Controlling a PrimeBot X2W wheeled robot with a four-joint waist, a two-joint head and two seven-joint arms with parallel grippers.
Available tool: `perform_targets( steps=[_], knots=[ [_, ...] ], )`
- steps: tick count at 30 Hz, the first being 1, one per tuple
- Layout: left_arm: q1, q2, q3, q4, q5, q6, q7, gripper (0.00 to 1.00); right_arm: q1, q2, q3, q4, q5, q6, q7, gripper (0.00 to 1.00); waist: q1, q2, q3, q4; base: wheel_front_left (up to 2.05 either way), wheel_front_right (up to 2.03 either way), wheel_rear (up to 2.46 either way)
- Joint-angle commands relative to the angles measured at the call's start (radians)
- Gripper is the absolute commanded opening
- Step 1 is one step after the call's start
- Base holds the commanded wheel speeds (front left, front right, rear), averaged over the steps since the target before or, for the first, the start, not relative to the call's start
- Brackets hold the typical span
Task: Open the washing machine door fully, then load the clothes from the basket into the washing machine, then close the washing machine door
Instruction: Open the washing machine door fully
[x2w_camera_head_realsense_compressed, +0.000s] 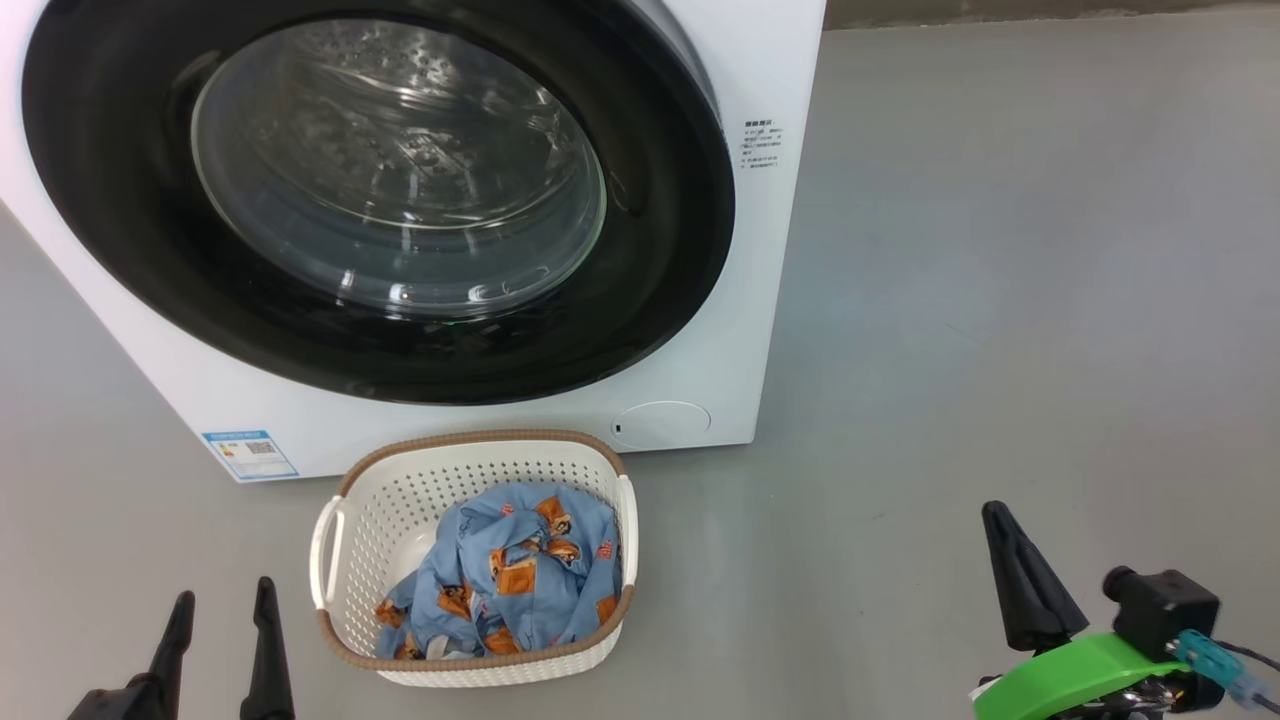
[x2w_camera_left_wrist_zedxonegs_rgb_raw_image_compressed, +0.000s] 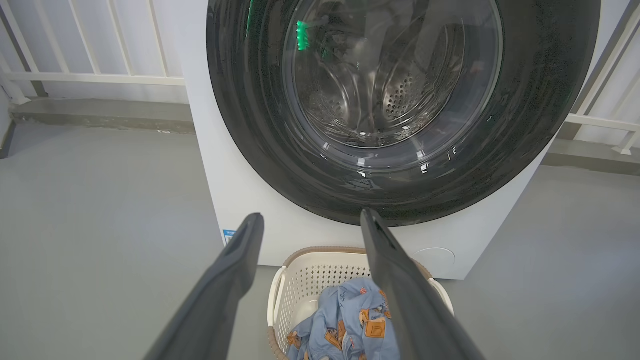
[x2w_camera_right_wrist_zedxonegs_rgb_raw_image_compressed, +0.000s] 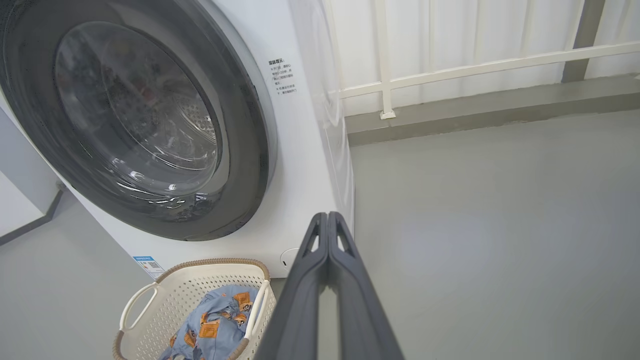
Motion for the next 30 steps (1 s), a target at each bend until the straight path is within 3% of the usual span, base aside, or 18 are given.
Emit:
perform_targets(
  steps=[1,7,15,20,24,30],
  knots=[
    [-0.027,0.017,0.029,-0.019,-0.01,-0.003,-0.009,1.0,-0.014,0.004,0.008,-0.014,0.052,-0.001,-0.012,0.0,0.0,0.0,0.0,0.002,0.0,0.0,0.0],
    [-0.023,0.017,0.027,-0.022,-0.014,-0.003,-0.009,1.0,-0.024,0.015,-0.047,0.011,0.212,-0.001,-0.012,0.0,0.0,0.0,0.006,0.004,0.0,0.0,0.0],
    [-0.033,0.016,0.003,-0.037,-0.018,-0.003,-0.009,1.0,-0.118,0.021,-0.179,0.138,0.76,-0.001,-0.012,0.0,0.0,0.0,0.055,0.016,0.0,0.0,0.0],
    [-0.056,0.025,-0.024,-0.048,-0.02,-0.003,-0.009,1.0,-0.195,-0.05,-0.165,0.196,1.039,-0.001,0.013,0.0,0.0,0.0,0.122,0.024,0.0,0.0,0.0],
    [-0.081,0.036,-0.037,-0.06,-0.026,-0.003,-0.009,1.0,-0.255,-0.108,-0.192,0.206,1.21,-0.001,0.096,0.0,0.0,0.0,0.182,0.034,0.0,0.0,0.0],
    [-0.107,0.055,-0.056,-0.085,-0.037,-0.003,-0.009,1.0,-0.355,-0.171,-0.22,0.206,1.329,-0.001,0.255,0.0,0.0,0.0,0.274,0.042,0.0,0.0,0.0]
  ],
)
